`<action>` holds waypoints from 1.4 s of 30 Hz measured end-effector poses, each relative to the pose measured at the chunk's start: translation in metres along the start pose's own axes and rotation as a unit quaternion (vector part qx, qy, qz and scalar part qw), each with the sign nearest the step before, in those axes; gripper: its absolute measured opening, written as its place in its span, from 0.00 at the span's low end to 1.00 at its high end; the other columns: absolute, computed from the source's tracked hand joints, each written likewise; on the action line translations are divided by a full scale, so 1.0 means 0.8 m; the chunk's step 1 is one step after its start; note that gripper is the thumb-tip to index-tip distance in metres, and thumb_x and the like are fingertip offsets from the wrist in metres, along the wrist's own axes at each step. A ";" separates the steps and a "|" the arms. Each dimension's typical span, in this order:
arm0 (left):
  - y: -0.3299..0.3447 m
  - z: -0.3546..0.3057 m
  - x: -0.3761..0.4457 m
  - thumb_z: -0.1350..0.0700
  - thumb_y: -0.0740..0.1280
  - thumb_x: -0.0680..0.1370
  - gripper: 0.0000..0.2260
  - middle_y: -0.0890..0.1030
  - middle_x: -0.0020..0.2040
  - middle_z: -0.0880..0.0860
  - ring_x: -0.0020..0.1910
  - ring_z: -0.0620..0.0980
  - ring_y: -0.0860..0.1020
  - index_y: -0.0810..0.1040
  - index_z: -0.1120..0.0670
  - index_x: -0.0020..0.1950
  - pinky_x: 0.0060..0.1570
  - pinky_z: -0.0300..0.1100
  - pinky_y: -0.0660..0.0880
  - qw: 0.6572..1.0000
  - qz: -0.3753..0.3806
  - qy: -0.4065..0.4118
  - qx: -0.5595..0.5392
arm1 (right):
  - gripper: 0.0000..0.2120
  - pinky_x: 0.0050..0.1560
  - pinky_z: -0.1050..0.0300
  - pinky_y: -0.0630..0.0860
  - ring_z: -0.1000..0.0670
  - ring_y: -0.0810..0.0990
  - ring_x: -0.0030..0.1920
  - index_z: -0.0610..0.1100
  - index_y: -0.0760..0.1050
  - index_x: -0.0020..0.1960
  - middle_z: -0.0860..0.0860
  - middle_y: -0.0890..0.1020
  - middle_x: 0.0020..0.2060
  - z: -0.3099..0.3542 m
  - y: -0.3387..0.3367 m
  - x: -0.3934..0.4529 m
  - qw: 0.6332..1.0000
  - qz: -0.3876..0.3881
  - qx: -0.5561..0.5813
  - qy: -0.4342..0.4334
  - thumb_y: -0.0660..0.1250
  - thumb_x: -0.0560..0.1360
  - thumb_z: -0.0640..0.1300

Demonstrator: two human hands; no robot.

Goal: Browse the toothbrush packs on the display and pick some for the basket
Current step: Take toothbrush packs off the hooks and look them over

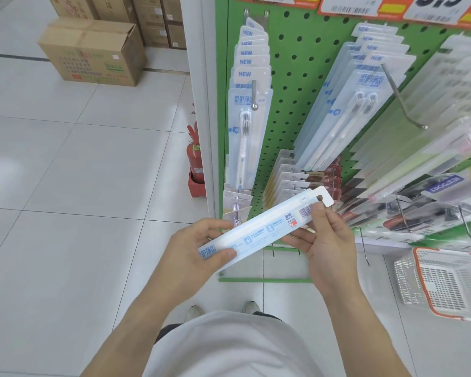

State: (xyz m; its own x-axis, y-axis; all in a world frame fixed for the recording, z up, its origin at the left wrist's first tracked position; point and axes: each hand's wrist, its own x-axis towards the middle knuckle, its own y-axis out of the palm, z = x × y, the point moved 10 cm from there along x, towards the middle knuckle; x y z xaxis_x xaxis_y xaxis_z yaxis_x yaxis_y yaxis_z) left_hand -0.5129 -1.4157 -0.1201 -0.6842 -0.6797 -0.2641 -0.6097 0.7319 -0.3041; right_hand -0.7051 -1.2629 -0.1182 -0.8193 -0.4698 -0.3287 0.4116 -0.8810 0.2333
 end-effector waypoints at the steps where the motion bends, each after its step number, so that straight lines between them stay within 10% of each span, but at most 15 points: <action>1: 0.000 -0.001 -0.001 0.59 0.78 0.72 0.18 0.85 0.49 0.44 0.50 0.42 0.82 0.82 0.39 0.55 0.46 0.29 0.74 1.000 0.007 0.001 -0.006 | 0.12 0.37 0.55 0.84 0.43 0.87 0.40 0.43 0.81 0.51 0.49 0.86 0.40 -0.001 -0.001 0.000 1.000 -0.002 0.000 0.000 0.61 0.84 0.47; 17: 0.015 0.003 -0.010 0.64 0.78 0.71 0.19 0.86 0.48 0.50 0.48 0.49 0.83 0.85 0.46 0.57 0.52 0.43 0.81 0.994 0.101 0.006 -0.042 | 0.08 0.36 0.56 0.82 0.44 0.85 0.41 0.40 0.82 0.55 0.41 0.86 0.43 -0.001 -0.006 0.004 0.997 0.033 -0.072 -0.012 0.71 0.76 0.39; 26: 0.014 0.012 -0.005 0.43 0.74 0.74 0.11 0.74 0.24 0.48 0.23 0.42 0.66 0.82 0.49 0.41 0.26 0.31 0.63 0.997 0.028 -0.039 0.059 | 0.12 0.30 0.53 0.82 0.43 0.85 0.36 0.39 0.81 0.52 0.42 0.85 0.39 -0.009 0.023 -0.017 0.992 0.059 -0.107 -0.020 0.65 0.82 0.47; 35: 0.013 -0.025 -0.011 0.42 0.72 0.74 0.13 0.85 0.42 0.44 0.41 0.43 0.83 0.79 0.42 0.57 0.40 0.38 0.76 0.998 -0.050 0.039 -0.017 | 0.06 0.36 0.45 0.85 0.39 0.86 0.40 0.41 0.81 0.53 0.40 0.85 0.45 -0.018 0.076 -0.063 0.982 0.141 -0.113 -0.047 0.67 0.80 0.41; 42: -0.002 -0.084 -0.037 0.60 0.63 0.82 0.15 0.78 0.67 0.47 0.65 0.45 0.77 0.79 0.53 0.68 0.61 0.36 0.75 0.948 -0.156 0.264 0.088 | 0.15 0.50 0.41 0.84 0.34 0.84 0.51 0.38 0.78 0.65 0.35 0.82 0.53 -0.010 0.104 -0.071 0.970 0.226 -0.047 -0.076 0.64 0.79 0.30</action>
State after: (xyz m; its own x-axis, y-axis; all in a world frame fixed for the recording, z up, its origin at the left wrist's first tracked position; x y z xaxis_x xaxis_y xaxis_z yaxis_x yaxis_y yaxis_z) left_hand -0.5185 -1.3939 -0.0503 -0.6143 -0.7095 0.3453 -0.7713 0.4474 -0.4528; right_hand -0.6212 -1.3104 -0.0875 -0.5933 -0.8018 -0.0712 0.7713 -0.5916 0.2347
